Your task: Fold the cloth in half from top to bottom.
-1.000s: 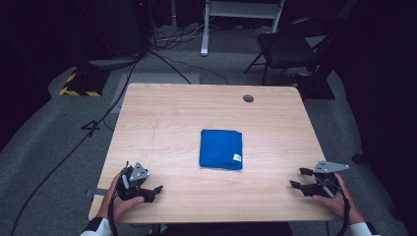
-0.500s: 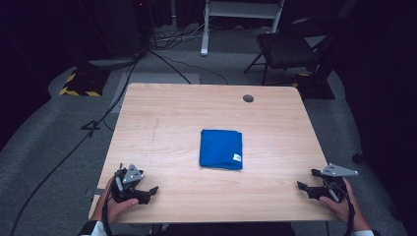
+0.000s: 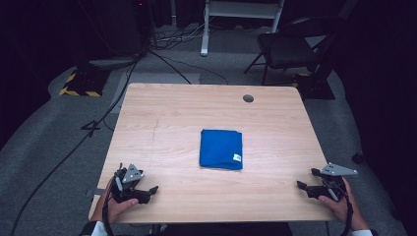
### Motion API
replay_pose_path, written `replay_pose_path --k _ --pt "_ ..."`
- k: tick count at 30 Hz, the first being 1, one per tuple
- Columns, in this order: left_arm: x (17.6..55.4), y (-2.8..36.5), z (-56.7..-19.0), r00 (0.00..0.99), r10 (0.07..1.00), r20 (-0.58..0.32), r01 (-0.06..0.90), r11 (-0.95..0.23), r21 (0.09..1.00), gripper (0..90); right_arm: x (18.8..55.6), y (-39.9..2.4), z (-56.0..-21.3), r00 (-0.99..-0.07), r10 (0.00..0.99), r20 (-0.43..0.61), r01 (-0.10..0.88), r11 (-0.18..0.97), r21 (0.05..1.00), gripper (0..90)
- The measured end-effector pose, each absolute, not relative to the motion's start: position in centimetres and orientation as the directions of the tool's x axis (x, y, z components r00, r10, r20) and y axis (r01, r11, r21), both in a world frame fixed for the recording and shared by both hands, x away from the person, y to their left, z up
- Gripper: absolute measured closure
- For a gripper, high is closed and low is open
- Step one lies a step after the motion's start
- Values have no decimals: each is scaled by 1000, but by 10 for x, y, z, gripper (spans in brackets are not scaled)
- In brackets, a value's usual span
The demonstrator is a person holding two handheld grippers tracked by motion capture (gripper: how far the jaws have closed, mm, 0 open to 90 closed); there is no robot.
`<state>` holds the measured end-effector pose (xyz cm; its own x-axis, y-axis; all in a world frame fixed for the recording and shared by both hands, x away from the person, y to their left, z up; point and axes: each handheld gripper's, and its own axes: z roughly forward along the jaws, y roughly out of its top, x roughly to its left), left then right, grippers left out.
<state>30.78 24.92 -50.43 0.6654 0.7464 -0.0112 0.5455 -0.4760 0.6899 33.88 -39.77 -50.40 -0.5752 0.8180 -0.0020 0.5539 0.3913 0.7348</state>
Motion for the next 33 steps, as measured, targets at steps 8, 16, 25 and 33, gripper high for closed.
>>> replay_pose_path --k 8,16,25,33 --pt "308 249 -504 665 746 -12 546 -476 690 156 339 -398 -504 -576 817 -3 552 393 735 145" --pt "308 249 -504 665 747 -11 546 -476 690 157 339 -398 -504 -570 822 -2 557 388 735 146" --pt "308 250 -505 665 746 -19 548 -471 691 157 339 -398 -504 -570 822 -3 557 388 734 146" --pt "307 250 -505 664 748 -20 550 -470 691 157 338 -398 -504 -570 822 -6 553 389 736 154"
